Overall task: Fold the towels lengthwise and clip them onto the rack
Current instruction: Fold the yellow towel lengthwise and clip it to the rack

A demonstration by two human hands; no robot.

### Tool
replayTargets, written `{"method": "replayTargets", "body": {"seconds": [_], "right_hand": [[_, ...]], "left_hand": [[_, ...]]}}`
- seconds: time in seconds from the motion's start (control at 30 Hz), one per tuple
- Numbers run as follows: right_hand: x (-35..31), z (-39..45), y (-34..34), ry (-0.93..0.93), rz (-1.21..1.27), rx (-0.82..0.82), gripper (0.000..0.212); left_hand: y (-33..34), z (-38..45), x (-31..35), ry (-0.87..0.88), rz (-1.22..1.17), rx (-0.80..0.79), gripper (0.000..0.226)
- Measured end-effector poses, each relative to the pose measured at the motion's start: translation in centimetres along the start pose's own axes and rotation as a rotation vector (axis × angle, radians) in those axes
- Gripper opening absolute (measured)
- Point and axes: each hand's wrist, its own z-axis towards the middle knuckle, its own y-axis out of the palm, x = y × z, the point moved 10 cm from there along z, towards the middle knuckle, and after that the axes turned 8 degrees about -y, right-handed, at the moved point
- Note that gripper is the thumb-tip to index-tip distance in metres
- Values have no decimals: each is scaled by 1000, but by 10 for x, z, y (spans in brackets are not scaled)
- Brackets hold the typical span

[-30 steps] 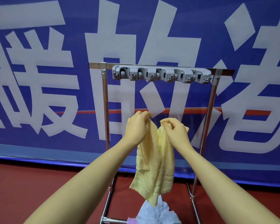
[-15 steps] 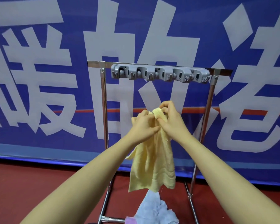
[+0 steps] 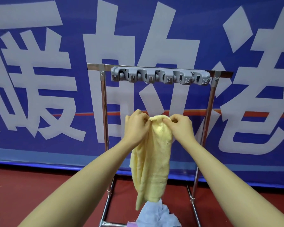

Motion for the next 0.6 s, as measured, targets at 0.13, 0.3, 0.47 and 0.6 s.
{"method": "replayTargets", "body": {"seconds": [0.13, 0.3, 0.47, 0.6], "right_hand": [[11, 1, -2, 101, 243, 35, 45], [9, 2, -19, 118, 282, 206, 20], [17, 5, -26, 116, 243, 296, 17], [-7, 8, 0, -50, 216, 69, 30]], "left_hand": [[-1, 8, -16, -83, -49, -51, 25], [0, 22, -27, -123, 7, -168, 59], [-8, 27, -13, 29, 55, -199, 63], [-8, 22, 13, 183, 25, -191, 51]]}}
